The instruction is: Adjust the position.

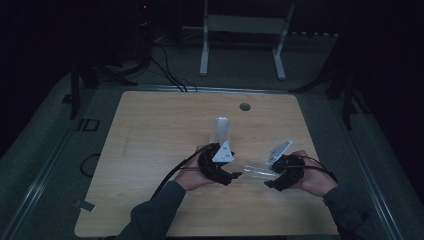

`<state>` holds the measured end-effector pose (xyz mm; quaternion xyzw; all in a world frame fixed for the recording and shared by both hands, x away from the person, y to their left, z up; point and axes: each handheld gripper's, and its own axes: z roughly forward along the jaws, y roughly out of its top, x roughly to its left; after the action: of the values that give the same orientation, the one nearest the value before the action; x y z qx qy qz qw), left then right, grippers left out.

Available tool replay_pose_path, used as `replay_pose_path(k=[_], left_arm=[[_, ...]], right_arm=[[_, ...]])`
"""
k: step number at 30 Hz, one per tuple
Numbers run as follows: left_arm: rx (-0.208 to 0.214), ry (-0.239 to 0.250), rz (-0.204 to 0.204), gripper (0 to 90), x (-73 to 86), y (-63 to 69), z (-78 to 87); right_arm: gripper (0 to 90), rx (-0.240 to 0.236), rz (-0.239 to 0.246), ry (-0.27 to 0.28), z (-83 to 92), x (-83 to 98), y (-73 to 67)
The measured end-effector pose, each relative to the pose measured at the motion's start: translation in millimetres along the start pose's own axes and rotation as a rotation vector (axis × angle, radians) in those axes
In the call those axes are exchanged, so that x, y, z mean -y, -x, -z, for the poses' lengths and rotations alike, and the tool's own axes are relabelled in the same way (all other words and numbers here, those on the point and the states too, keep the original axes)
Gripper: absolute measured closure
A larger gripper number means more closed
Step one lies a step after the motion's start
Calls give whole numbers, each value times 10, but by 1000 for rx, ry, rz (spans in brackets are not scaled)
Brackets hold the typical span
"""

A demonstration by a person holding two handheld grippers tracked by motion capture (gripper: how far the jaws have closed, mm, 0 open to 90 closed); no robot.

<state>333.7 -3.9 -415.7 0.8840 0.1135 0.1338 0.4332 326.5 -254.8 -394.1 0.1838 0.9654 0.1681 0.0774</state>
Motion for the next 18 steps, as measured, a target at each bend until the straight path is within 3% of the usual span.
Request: replay_pose_path(k=[18], left_arm=[[-5,47,31,283,13,-54,67]], right_arm=[[413,15,-72,105,-5,133,-4]])
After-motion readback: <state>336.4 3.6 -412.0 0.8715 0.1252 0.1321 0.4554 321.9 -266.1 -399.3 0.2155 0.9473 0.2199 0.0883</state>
